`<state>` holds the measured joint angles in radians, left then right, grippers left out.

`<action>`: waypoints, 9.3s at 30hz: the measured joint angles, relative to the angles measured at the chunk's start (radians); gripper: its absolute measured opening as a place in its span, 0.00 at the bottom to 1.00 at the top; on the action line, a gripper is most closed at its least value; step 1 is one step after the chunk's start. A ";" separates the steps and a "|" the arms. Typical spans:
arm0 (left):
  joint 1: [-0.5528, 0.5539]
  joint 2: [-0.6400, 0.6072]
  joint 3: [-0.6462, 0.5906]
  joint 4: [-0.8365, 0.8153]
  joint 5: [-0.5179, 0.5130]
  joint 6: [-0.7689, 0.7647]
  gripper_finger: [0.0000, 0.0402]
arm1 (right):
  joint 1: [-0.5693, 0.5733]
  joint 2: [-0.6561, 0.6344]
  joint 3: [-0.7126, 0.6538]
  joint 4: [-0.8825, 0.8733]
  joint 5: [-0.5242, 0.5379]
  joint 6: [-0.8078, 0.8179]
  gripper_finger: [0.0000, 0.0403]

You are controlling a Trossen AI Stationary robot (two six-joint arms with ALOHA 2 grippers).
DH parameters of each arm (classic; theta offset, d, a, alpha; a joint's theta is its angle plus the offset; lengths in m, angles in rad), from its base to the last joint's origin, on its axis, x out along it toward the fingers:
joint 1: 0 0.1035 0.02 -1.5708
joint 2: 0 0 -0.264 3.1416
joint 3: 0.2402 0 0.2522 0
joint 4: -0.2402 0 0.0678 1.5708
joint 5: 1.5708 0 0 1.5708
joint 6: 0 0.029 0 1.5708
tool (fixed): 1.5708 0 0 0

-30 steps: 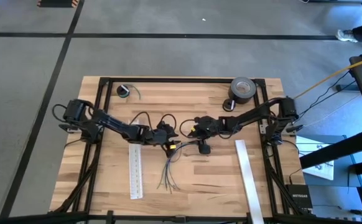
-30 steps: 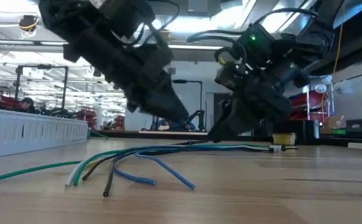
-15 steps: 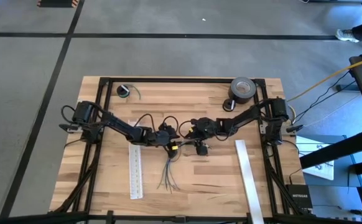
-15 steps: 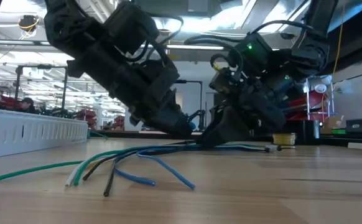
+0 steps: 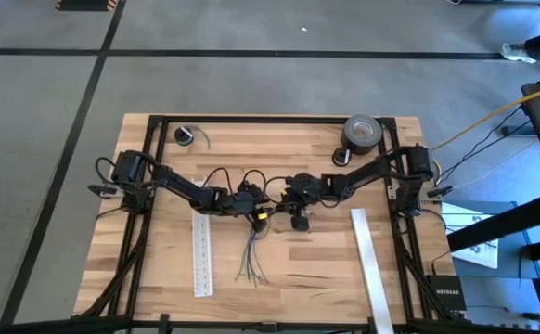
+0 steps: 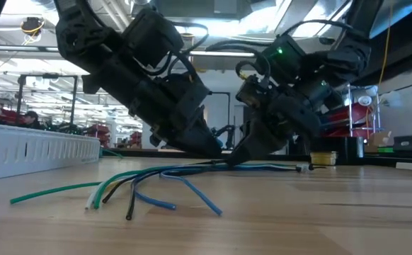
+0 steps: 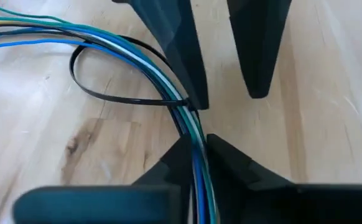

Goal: Ziptie cables
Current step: Wrap the colored cables with the black zip tie

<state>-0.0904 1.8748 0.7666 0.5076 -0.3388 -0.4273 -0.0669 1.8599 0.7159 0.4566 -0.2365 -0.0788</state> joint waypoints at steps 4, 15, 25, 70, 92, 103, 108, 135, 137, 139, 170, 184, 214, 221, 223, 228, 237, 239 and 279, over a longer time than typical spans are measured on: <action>0.000 0.000 0.000 0.005 0.000 0.004 0.33 | -0.001 -0.036 0.042 -0.070 0.019 -0.011 0.24; 0.000 0.000 0.000 -0.003 0.007 0.021 0.33 | -0.001 0.015 0.085 -0.120 0.038 -0.121 0.41; 0.000 -0.002 0.000 -0.004 0.007 0.054 0.33 | -0.001 -0.007 0.085 -0.129 0.060 -0.137 0.37; -0.001 -0.038 -0.001 -0.062 0.007 0.087 0.33 | -0.025 0.021 0.135 -0.256 0.020 -0.161 0.37; -0.001 -0.038 -0.001 -0.066 0.007 0.086 0.33 | -0.025 0.014 0.136 -0.204 0.080 -0.211 0.37; -0.001 -0.038 0.000 -0.105 0.031 0.068 0.33 | -0.025 0.052 0.136 -0.101 0.050 -0.214 0.35; 0.002 -0.039 0.000 -0.166 0.037 0.041 0.33 | -0.025 0.086 0.136 -0.080 0.044 -0.214 0.27; -0.003 -0.033 0.054 -0.434 0.095 0.034 0.00 | -0.024 0.111 0.142 -0.106 0.081 -0.263 0.00; -0.018 -0.035 0.070 -0.477 0.099 0.034 0.00 | -0.024 0.109 0.143 -0.128 0.102 -0.269 0.00; -0.032 -0.036 0.082 -0.504 0.114 0.025 0.00 | -0.024 0.108 0.143 -0.147 0.111 -0.272 0.00; -0.055 -0.196 0.077 -0.451 -0.084 -0.037 0.01 | -0.025 -0.188 0.107 -0.476 -0.045 0.134 0.33; -0.012 -0.076 0.079 -0.433 0.007 -0.088 0.33 | -0.025 -0.187 0.008 -0.445 -0.044 0.153 0.46; -0.081 -0.180 0.177 -0.426 -0.120 0.287 0.00 | -0.024 -0.189 -0.010 -0.297 -0.045 0.123 0.46; -0.086 -0.215 0.178 -0.475 -0.120 0.273 0.00 | -0.024 -0.180 -0.234 0.333 -0.013 0.215 0.46; -0.084 -0.217 0.178 -0.485 -0.120 0.244 0.00 | -0.024 -0.178 -0.286 0.431 0.023 0.241 0.46; -0.048 -0.216 0.174 -0.510 -0.110 0.143 0.02 | -0.024 -0.176 -0.304 0.439 0.045 0.250 0.46; 0.011 -0.138 0.173 -0.500 0.007 0.109 0.27 | -0.024 -0.176 -0.301 0.399 0.045 0.225 0.46; 0.011 -0.102 0.173 -0.477 0.009 0.119 0.31 | -0.024 -0.176 -0.301 0.384 0.045 0.216 0.46; 0.002 0.003 0.180 -0.593 0.005 0.164 0.01 | -0.025 -0.176 -0.301 0.347 0.071 0.200 0.46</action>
<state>-0.0885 1.8778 0.9463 -0.0857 -0.3333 -0.2632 -0.0921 1.6836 0.4149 0.8035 -0.1654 0.1215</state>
